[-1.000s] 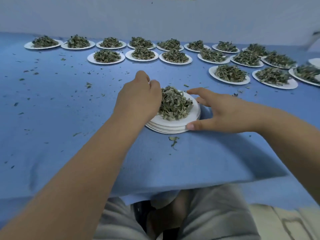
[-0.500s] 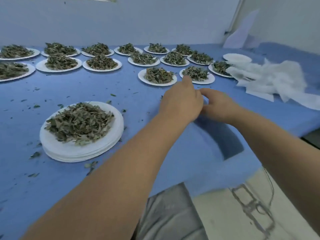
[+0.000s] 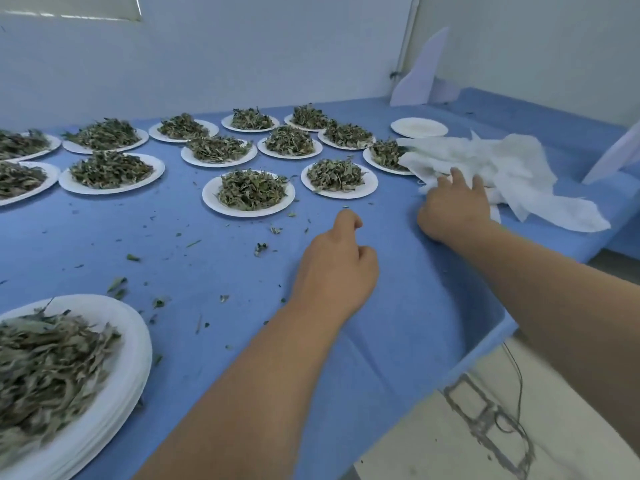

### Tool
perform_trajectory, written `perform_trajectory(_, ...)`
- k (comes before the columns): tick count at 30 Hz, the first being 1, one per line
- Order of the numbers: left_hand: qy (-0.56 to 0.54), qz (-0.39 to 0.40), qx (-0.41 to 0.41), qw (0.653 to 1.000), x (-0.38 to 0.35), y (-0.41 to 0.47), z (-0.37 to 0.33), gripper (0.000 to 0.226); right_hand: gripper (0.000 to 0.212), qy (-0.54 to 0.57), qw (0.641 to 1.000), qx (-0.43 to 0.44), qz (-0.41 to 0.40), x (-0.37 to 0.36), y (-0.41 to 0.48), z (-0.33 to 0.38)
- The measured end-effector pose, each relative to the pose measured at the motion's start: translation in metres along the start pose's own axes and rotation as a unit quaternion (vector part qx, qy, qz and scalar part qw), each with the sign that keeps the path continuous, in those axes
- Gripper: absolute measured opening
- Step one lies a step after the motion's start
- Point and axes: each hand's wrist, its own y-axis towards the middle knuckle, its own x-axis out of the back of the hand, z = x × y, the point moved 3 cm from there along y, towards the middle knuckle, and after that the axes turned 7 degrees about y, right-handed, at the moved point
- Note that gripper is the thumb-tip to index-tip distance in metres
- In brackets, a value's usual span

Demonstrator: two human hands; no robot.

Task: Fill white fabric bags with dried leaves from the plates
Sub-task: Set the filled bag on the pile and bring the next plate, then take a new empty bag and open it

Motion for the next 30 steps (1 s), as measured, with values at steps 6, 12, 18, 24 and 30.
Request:
perform_trajectory(6,-0.036,-0.003,0.021,0.999,0.002,0.003,0.002,0.035,0.048,-0.006,0.998,0.006,-0.062,0.001,0.016,-0.01)
perform_trajectory(12,-0.056,-0.041,0.036,0.997,0.004,0.003,0.003,0.029,0.023,0.012,0.995,0.032,-0.091,0.016,0.004,-0.011)
perform_trajectory(18,-0.08,-0.071,0.04,0.993,0.009,-0.004,0.01,0.027,0.028,0.133,0.936,0.141,-0.295,0.048,-0.015,0.001)
perform_trajectory(24,-0.088,-0.084,0.049,0.991,0.015,-0.009,0.017,0.025,0.027,0.141,0.983,0.021,-0.118,0.024,-0.012,0.004)
perform_trajectory(30,-0.075,-0.079,0.047,0.993,0.014,-0.007,0.018,0.024,0.018,0.213,0.953,0.048,-0.212,0.011,-0.024,0.002)
